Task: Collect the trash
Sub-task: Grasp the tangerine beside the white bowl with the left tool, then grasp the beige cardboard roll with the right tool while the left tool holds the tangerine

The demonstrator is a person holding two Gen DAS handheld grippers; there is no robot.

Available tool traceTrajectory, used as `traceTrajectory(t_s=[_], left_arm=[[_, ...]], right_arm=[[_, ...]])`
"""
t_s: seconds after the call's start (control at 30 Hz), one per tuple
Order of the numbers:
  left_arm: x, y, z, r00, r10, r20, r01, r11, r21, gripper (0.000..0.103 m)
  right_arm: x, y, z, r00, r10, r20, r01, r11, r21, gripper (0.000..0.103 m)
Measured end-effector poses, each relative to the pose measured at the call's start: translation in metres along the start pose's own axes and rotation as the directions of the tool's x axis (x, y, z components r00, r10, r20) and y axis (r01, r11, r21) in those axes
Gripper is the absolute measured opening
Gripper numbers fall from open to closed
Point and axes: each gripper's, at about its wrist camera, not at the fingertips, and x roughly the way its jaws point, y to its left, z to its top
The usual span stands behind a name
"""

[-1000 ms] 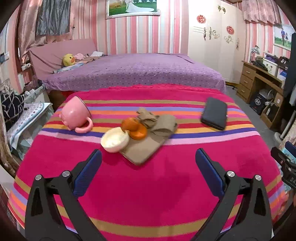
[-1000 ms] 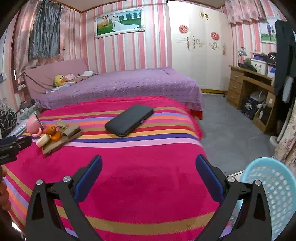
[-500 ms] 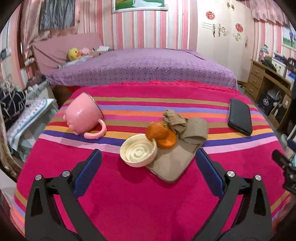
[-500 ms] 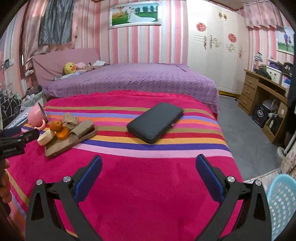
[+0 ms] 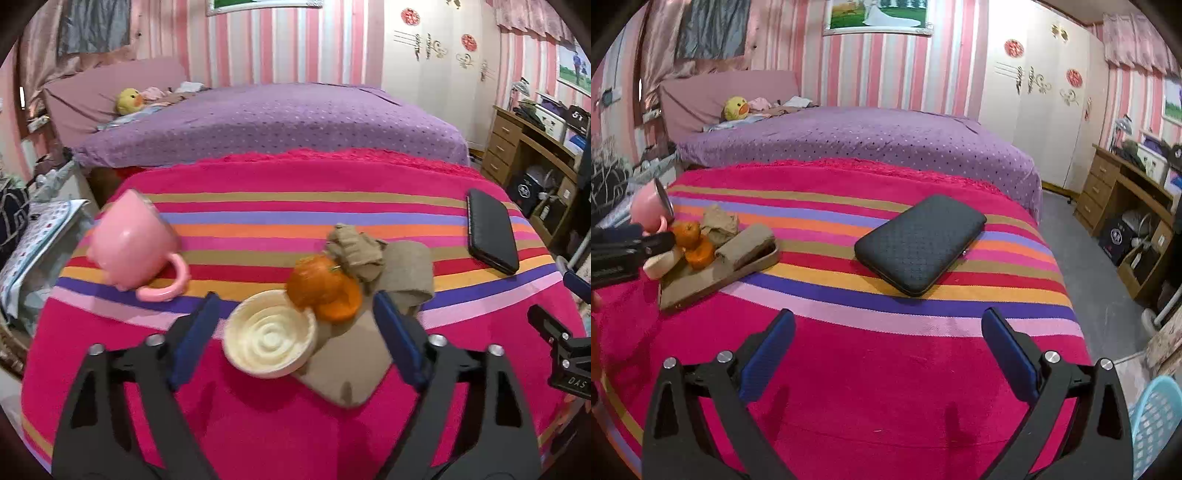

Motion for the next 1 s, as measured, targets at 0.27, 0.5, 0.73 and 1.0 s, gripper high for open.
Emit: traceTrajectory(t_s=[0.27, 0.5, 0.73, 1.0], left_arm=[[0.023, -0.004, 0.006, 0.999, -0.041, -0.032, 0.041, 0.999, -0.014, 0.034], [0.004, 0.013, 0.008, 0.997, -0.083, -0.001, 0.083, 0.994, -0.072, 0.024], [-0.030, 0.040, 0.008, 0.995, -0.075, 0.058, 0.082, 0.988, -0.134, 0.024], [-0.029, 0.073, -0.005, 1.000, -0.011, 0.021, 0.015, 0.981, -0.191, 0.023]], right_arm=[[0.005, -0.005, 0.001, 1.000, 0.002, -0.007, -0.001, 1.000, 0.026, 0.098], [0.006, 0.007, 0.005, 1.000, 0.005, -0.008, -0.006, 1.000, -0.008, 0.098], [0.006, 0.046, 0.029, 0.996, 0.078, 0.030, -0.076, 0.996, -0.054, 0.098], [0.037, 0.107, 0.044, 0.987, 0.157, -0.031, -0.160, 0.980, -0.115, 0.092]])
